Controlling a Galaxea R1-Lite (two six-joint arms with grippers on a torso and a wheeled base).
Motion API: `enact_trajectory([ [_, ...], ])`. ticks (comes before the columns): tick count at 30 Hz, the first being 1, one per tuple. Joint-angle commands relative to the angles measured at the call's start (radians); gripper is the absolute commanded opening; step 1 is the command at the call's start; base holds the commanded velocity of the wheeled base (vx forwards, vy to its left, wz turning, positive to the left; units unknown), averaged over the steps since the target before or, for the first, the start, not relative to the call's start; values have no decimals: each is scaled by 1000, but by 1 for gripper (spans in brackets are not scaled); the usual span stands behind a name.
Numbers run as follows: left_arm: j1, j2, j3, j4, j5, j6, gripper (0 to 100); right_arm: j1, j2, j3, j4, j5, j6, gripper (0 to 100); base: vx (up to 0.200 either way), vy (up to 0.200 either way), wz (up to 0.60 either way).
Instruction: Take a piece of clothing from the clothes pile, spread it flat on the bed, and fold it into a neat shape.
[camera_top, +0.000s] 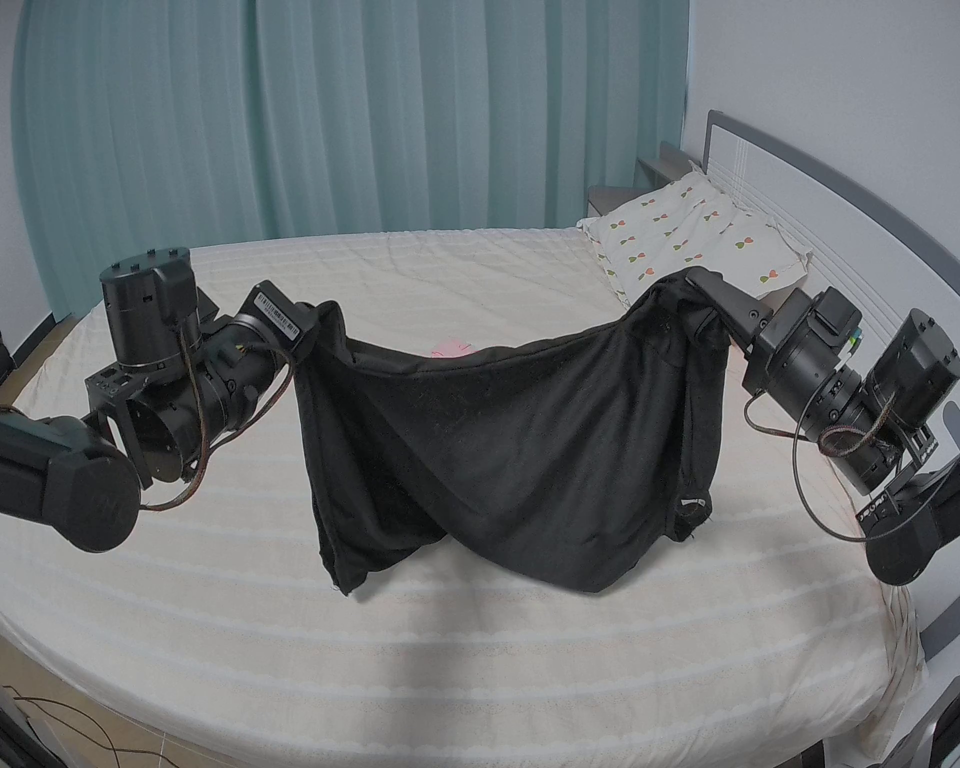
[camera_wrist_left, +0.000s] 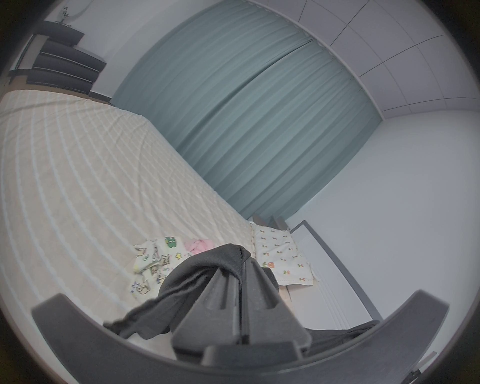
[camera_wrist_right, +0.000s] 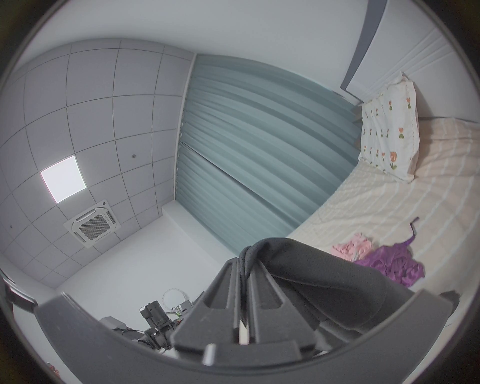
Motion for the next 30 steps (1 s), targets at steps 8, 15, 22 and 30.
enact_trajectory([
  [8,-8,24,133,-6,-2,-83,0,36,134,111,-77,-2,5,0,0,0,0],
  [15,-26,36,175,-6,-9,-170,0,63,154,124,-77,-9,6,0,-86,0,0],
  [22,-29,28,210,-6,-23,-202,0,64,149,140,-77,-9,6,0,-171,0,0],
  [30,-29,33,213,-1,-23,-230,0,66,151,144,-77,-9,5,0,0,0,0],
])
